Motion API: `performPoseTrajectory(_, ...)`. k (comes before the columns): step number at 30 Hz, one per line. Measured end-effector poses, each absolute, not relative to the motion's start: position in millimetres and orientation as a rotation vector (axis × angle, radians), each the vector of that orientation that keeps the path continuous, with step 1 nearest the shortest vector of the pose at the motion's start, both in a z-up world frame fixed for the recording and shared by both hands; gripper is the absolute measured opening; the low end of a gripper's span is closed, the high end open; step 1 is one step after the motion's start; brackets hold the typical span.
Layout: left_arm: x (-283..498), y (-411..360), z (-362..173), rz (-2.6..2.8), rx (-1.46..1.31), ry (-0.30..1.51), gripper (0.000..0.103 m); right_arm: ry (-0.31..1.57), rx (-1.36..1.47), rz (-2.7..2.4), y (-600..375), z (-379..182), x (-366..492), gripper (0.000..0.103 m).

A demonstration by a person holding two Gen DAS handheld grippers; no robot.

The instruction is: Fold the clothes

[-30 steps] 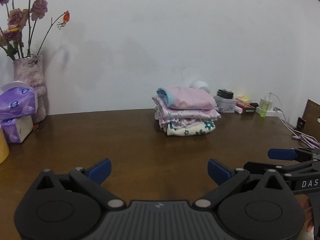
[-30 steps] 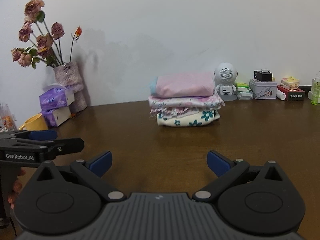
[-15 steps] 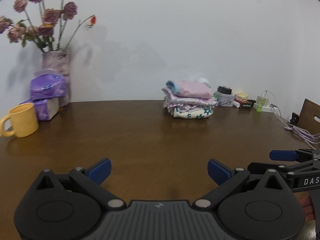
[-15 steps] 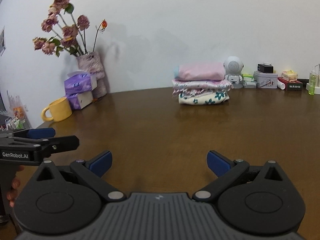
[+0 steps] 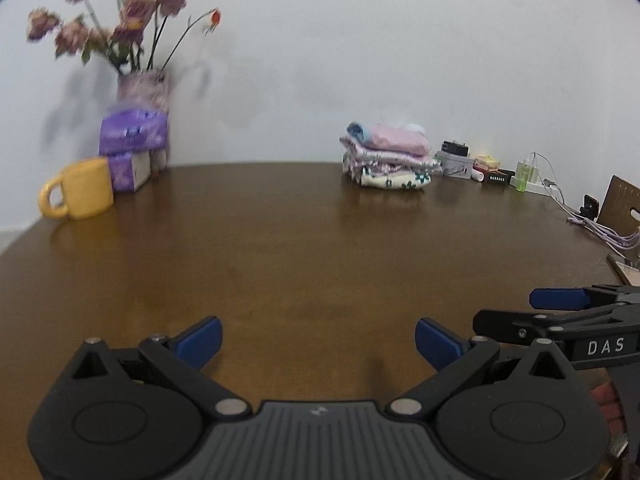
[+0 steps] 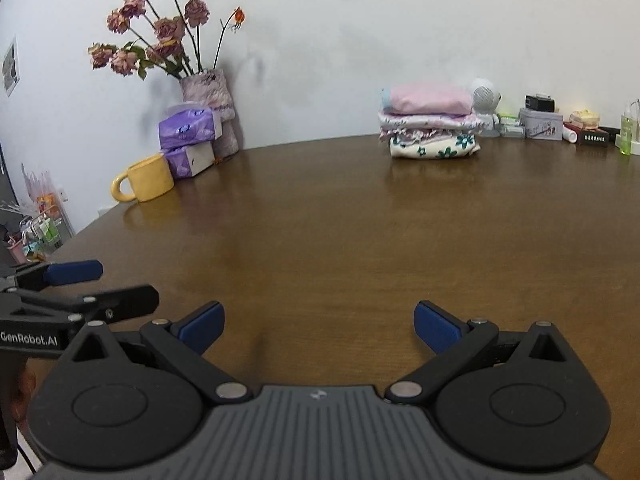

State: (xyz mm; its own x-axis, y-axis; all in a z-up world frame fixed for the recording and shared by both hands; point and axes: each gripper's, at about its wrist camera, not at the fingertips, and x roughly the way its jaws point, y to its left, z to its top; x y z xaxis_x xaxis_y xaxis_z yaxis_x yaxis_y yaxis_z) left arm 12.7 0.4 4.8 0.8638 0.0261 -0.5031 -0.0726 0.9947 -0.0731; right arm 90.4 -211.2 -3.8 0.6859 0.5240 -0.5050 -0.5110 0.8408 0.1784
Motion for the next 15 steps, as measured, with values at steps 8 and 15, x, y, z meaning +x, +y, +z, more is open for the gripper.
performPoseTrajectory(8, -2.4, 9.9, -6.7, 0.095, -0.129, 0.504, 0.103, 0.577, 0.024, 0.568, -201.9, -13.7, 71.8, 0.103)
performPoseTrajectory(15, -0.7, 13.0, -11.2, 0.092, -0.148, 0.514, 0.103, 0.569, 0.018, 0.571, -198.3, -16.5, 66.4, 0.103)
